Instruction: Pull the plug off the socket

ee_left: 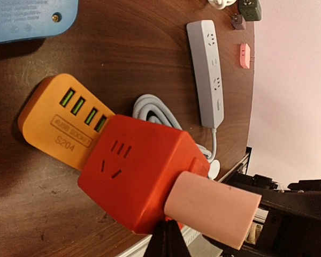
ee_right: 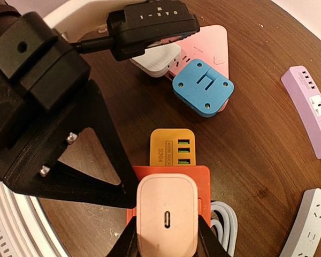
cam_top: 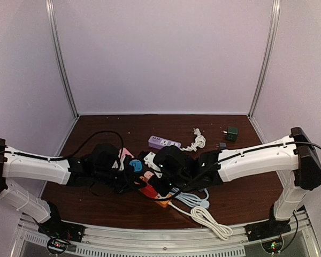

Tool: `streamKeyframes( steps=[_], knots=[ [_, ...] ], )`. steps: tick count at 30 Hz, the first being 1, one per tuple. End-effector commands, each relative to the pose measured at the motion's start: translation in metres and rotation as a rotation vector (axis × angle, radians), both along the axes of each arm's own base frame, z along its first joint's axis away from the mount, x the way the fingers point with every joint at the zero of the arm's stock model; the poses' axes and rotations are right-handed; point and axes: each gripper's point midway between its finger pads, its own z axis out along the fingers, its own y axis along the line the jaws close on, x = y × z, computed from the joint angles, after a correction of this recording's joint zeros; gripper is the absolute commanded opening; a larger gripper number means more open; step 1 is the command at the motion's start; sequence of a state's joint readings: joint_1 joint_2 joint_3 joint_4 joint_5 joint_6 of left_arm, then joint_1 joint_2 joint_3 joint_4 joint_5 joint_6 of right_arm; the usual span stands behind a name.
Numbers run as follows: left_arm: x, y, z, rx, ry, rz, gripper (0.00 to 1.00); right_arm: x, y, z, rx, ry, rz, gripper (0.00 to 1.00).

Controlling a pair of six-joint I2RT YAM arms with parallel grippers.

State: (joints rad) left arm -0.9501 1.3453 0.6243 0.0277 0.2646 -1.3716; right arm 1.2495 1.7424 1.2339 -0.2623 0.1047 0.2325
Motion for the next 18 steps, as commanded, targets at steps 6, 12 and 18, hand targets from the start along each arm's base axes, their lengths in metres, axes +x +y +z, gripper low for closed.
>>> streamKeyframes(
  steps=[6,12,18],
  knots=[
    [-0.009,0.047,-0.063,0.273,0.112,0.084,0.0,0.0,0.013,0.08,0.216,-0.104,0.024,0.12],
    [-0.006,0.042,-0.055,0.26,0.091,0.076,0.0,0.016,0.0,0.074,0.17,-0.109,-0.062,0.1],
    [0.008,0.027,-0.022,0.21,-0.013,0.038,0.0,0.044,-0.041,0.078,0.216,-0.059,-0.167,0.1]
  ],
)
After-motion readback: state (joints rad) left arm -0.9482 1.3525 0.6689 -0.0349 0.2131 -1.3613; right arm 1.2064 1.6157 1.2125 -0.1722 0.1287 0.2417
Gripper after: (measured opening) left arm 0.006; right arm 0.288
